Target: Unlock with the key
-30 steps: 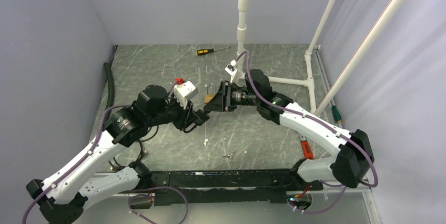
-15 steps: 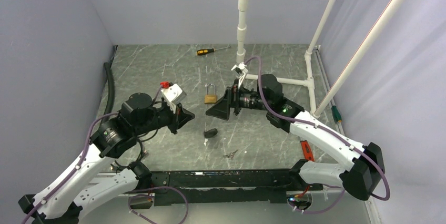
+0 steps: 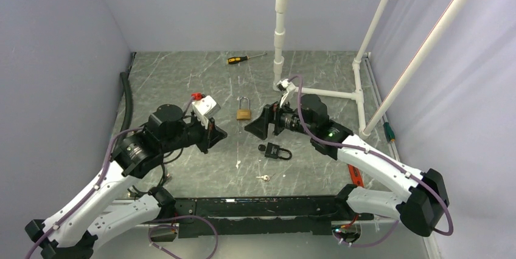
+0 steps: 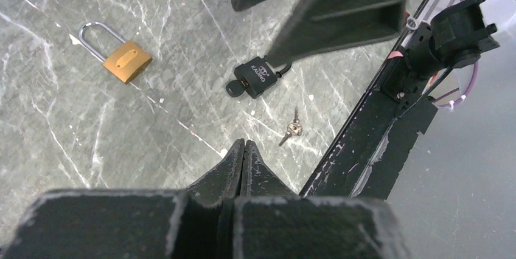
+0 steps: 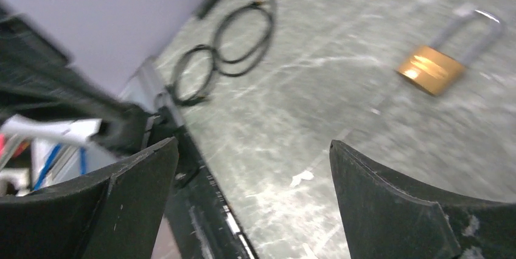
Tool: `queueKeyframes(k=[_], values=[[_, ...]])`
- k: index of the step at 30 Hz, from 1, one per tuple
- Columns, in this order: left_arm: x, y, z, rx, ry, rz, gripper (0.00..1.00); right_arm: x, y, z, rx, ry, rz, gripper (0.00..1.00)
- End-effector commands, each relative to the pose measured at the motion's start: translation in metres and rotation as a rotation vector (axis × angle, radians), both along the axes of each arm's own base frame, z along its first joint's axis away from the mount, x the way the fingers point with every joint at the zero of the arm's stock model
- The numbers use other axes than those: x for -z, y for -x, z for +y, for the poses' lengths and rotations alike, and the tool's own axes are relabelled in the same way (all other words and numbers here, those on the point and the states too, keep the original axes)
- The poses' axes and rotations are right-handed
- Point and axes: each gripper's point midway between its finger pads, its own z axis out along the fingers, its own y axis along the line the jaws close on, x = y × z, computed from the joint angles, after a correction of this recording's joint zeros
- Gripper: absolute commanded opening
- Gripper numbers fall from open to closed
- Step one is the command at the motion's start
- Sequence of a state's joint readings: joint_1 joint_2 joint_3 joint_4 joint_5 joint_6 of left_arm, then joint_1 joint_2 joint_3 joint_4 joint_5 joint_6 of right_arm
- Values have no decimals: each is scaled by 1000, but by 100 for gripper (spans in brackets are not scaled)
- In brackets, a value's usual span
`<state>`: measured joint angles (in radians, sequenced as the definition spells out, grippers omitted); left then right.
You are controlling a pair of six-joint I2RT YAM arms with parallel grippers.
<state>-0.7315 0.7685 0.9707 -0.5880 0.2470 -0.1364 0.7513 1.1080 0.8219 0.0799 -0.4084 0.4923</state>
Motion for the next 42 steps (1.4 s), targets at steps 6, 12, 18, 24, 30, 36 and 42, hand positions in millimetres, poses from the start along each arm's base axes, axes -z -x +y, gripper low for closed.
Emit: queueKeyframes(k=[6,12,18,24,30,36,42], values=[[18,-12,-3,-21,-72,65,35,92,-39,-85,566,343,236,91],[23,-18,1,-58,-95,63,45,115,-26,-103,703,346,417,91],[27,-24,6,-93,-117,66,46,141,-22,-89,714,392,548,100],[29,-25,6,-96,-123,71,46,168,-22,-73,775,539,582,98],[30,-25,6,-98,-127,73,47,192,-24,-65,820,628,566,93],[28,-25,6,-99,-120,67,47,218,-17,-65,812,706,578,82],[30,-25,7,-99,-125,69,47,231,-15,-61,769,732,569,52]])
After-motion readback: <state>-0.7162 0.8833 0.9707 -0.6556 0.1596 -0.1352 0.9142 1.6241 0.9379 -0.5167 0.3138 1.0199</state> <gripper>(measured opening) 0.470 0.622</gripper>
